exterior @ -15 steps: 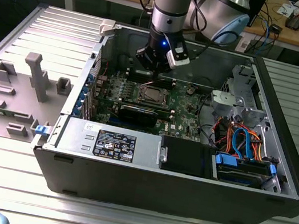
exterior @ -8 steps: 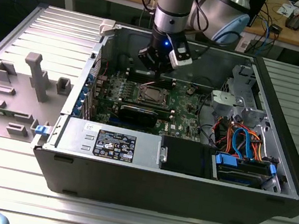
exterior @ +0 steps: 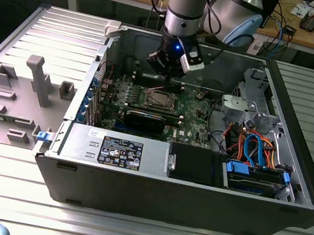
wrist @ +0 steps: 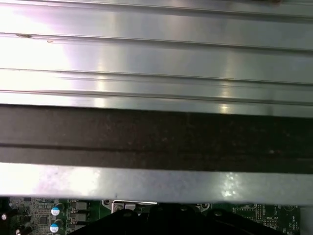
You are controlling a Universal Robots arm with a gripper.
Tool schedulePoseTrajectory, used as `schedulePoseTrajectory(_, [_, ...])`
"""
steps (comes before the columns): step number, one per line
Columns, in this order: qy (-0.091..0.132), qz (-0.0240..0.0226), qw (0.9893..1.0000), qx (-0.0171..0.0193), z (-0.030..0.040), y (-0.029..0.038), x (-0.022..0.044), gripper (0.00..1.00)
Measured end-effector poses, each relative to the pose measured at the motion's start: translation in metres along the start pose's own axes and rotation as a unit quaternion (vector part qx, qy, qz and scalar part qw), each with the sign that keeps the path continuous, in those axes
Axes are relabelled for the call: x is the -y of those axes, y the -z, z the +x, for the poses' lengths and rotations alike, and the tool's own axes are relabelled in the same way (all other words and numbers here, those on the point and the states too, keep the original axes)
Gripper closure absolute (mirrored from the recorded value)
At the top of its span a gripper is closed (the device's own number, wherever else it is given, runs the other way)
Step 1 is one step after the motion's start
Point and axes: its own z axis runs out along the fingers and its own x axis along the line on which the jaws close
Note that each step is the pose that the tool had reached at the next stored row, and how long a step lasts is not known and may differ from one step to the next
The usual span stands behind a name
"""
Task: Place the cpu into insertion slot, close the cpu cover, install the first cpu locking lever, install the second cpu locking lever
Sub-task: 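Install the first cpu locking lever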
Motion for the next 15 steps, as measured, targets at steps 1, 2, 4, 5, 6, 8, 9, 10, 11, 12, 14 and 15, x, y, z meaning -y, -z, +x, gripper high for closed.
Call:
schedulePoseTrajectory(1, [0.0,0.0,1.0,0.0,-0.0006,-0.0006,0.0,0.89])
schedulePoseTrajectory(2, [0.0,0.0,1.0,0.0,-0.0015,-0.0016,0.0001,0.89])
schedulePoseTrajectory(4, [0.0,0.0,1.0,0.0,-0.0025,-0.0032,0.0003,0.89])
schedulePoseTrajectory(5, [0.0,0.0,1.0,0.0,-0.0029,-0.004,0.0004,0.89])
schedulePoseTrajectory(6, [0.0,0.0,1.0,0.0,-0.0035,-0.005,0.0004,0.89])
schedulePoseTrajectory(8, [0.0,0.0,1.0,0.0,-0.0046,-0.007,0.0006,0.89])
schedulePoseTrajectory(9, [0.0,0.0001,1.0,0.0,-0.0051,-0.008,0.0007,0.89])
schedulePoseTrajectory(10, [0.0,0.0001,1.0,0.0,-0.0056,-0.0091,0.0008,0.89])
schedulePoseTrajectory(11, [0.0,0.0001,1.0,0.0,-0.0061,-0.0101,0.0009,0.89])
schedulePoseTrajectory(12, [0.0,0.0,1.0,0.0,-0.0069,-0.0124,0.001,0.89])
schedulePoseTrajectory(14, [0.0,0.0,1.0,0.0,-0.008,-0.0151,0.0012,0.89])
schedulePoseTrajectory(15, [0.0,0.0001,1.0,-0.0001,-0.0084,-0.0158,0.0013,0.89])
